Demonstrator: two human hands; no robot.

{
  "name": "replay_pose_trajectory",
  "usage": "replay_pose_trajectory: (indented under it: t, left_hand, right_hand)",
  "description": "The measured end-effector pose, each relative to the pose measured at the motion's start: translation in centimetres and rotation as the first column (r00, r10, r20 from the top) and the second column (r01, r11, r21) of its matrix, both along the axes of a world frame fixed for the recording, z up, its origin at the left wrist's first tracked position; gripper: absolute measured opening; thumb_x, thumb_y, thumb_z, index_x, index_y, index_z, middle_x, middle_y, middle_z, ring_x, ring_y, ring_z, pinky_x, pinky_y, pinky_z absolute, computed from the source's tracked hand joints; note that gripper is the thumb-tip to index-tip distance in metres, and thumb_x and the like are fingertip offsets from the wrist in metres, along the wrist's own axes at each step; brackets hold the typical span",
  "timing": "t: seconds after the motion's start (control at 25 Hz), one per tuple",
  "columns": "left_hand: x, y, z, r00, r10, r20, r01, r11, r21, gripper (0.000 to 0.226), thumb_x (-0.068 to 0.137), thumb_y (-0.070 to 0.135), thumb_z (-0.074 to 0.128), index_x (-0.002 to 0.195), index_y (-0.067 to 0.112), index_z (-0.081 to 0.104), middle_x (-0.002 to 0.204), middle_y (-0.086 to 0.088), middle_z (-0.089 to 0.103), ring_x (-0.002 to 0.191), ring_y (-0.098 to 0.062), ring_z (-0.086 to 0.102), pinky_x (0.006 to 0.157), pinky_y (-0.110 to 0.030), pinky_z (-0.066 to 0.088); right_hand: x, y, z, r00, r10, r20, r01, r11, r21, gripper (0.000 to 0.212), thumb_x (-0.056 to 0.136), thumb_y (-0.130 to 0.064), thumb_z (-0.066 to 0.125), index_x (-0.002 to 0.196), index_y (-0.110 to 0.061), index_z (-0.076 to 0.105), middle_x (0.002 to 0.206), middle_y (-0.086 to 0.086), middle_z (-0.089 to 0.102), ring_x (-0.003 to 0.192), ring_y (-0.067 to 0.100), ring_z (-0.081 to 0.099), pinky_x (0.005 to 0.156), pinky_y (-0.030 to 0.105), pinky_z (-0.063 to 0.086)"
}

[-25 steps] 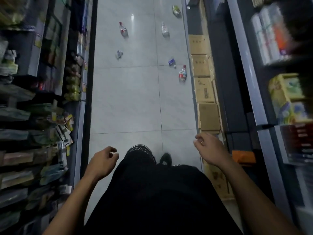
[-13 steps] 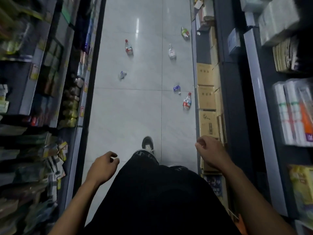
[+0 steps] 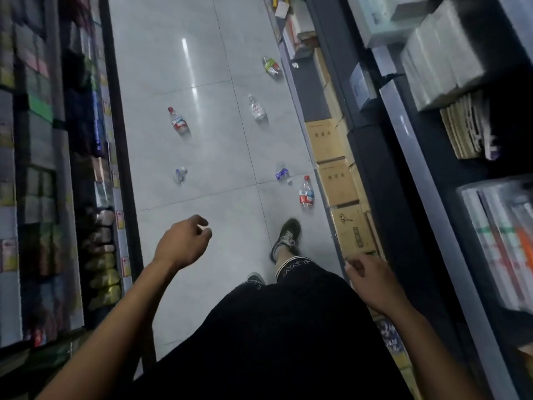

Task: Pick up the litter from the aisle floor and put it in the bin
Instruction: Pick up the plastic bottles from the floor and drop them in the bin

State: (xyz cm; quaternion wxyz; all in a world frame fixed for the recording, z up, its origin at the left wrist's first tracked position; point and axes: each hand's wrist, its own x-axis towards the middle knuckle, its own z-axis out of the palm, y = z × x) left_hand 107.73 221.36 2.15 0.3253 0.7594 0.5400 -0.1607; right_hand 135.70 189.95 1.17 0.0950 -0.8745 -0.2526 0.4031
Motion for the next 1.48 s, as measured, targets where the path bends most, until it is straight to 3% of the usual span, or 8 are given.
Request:
replay_pose_trajectory:
  t: [0.32, 0.48, 0.76, 1.04, 1.12, 1.28, 1.36, 1.48]
  left_hand:
    - [11.5, 8.0, -3.2, 0.999, 0.037, -0.026, -0.039, 0.995, -0.091, 0.035, 0.088, 0.042, 0.050, 0.118, 0.031, 0.063, 0.102, 0.012, 0.073, 0.100, -0.022, 0.066, 0.082, -0.037, 0.050]
    - [17.8, 12.6, -7.9, 1.000, -0.030, 0.010, 0.031, 0.985, -0.167, 0.027, 0.088, 0.043, 0.052, 0.109, 0.031, 0.064, 0.103, 0.006, 0.074, 0.097, -0.025, 0.067, 0.082, -0.038, 0.053]
    - [28.7, 18.8, -33.8, 0.974, -0.228, -0.006, 0.215, 0.926, -0.309, 0.033, 0.090, 0.037, 0.053, 0.117, 0.021, 0.064, 0.111, -0.002, 0.071, 0.094, -0.024, 0.064, 0.080, -0.035, 0.051]
    - [38.3, 20.0, -66.6, 0.909, -0.414, -0.048, 0.397, 0.895, -0.202, 0.059, 0.090, 0.032, 0.061, 0.144, 0.021, 0.042, 0.137, -0.014, 0.044, 0.124, -0.035, 0.047, 0.091, -0.047, 0.049]
    - [40.7, 20.2, -73.7, 0.921, -0.384, -0.070, 0.375, 0.920, -0.111, 0.072, 0.089, 0.050, 0.064, 0.148, 0.023, 0.033, 0.141, -0.015, 0.039, 0.129, -0.035, 0.042, 0.088, -0.048, 0.049]
    - [44.7, 19.3, -83.5, 0.991, -0.087, -0.098, 0.078, 0.993, -0.085, 0.103, 0.072, 0.078, 0.066, 0.144, 0.016, 0.028, 0.137, -0.014, 0.043, 0.122, -0.034, 0.051, 0.086, -0.045, 0.052]
    - [45.6, 18.5, -85.1, 0.999, 0.034, -0.007, -0.035, 0.992, -0.120, 0.096, 0.070, 0.068, 0.075, 0.139, 0.020, 0.030, 0.131, -0.012, 0.044, 0.104, -0.032, 0.059, 0.084, -0.043, 0.056]
    - [44.7, 17.9, -83.8, 0.997, 0.020, 0.070, -0.008, 0.985, -0.174, 0.072, 0.073, 0.046, 0.080, 0.129, 0.030, 0.040, 0.120, -0.004, 0.042, 0.085, -0.028, 0.057, 0.078, -0.037, 0.055]
  right_hand:
    - [11.2, 15.4, -4.1, 0.991, 0.104, -0.087, -0.109, 0.992, -0.057, 0.028, 0.097, -0.039, 0.055, 0.118, -0.025, 0.067, 0.116, -0.007, 0.067, 0.101, 0.015, 0.062, 0.087, 0.039, 0.055]
    - [13.6, 22.0, -9.6, 0.988, 0.053, -0.144, -0.079, 0.979, -0.186, 0.034, 0.095, -0.039, 0.056, 0.122, -0.022, 0.066, 0.119, 0.000, 0.067, 0.105, 0.023, 0.062, 0.092, 0.040, 0.053]
    - [14.6, 29.1, -36.2, 0.943, -0.254, -0.215, 0.171, 0.925, -0.340, 0.027, 0.096, -0.030, 0.062, 0.121, -0.019, 0.063, 0.115, 0.005, 0.067, 0.105, 0.027, 0.063, 0.089, 0.038, 0.054]
    - [17.9, 29.5, -67.9, 0.885, -0.465, 0.025, 0.442, 0.820, -0.364, 0.069, 0.090, -0.033, 0.071, 0.146, -0.007, 0.041, 0.139, 0.020, 0.054, 0.125, 0.042, 0.055, 0.096, 0.042, 0.047]
    - [19.1, 29.0, -74.6, 0.851, -0.509, 0.131, 0.523, 0.795, -0.307, 0.092, 0.084, -0.039, 0.078, 0.155, -0.008, 0.028, 0.149, 0.021, 0.044, 0.134, 0.043, 0.046, 0.105, 0.048, 0.043]
    - [20.5, 27.8, -83.4, 0.799, -0.567, 0.201, 0.601, 0.762, -0.243, 0.120, 0.075, -0.042, 0.088, 0.162, -0.014, 0.009, 0.160, 0.018, 0.030, 0.145, 0.039, 0.032, 0.115, 0.052, 0.036]
    - [20.2, 27.6, -85.2, 0.806, -0.542, 0.236, 0.587, 0.783, -0.205, 0.115, 0.074, -0.036, 0.088, 0.159, -0.013, 0.015, 0.156, 0.020, 0.035, 0.140, 0.040, 0.040, 0.111, 0.051, 0.042]
    - [19.2, 27.8, -84.1, 0.853, -0.444, 0.273, 0.506, 0.831, -0.230, 0.094, 0.080, -0.033, 0.082, 0.152, -0.006, 0.029, 0.146, 0.023, 0.044, 0.129, 0.042, 0.049, 0.102, 0.046, 0.046]
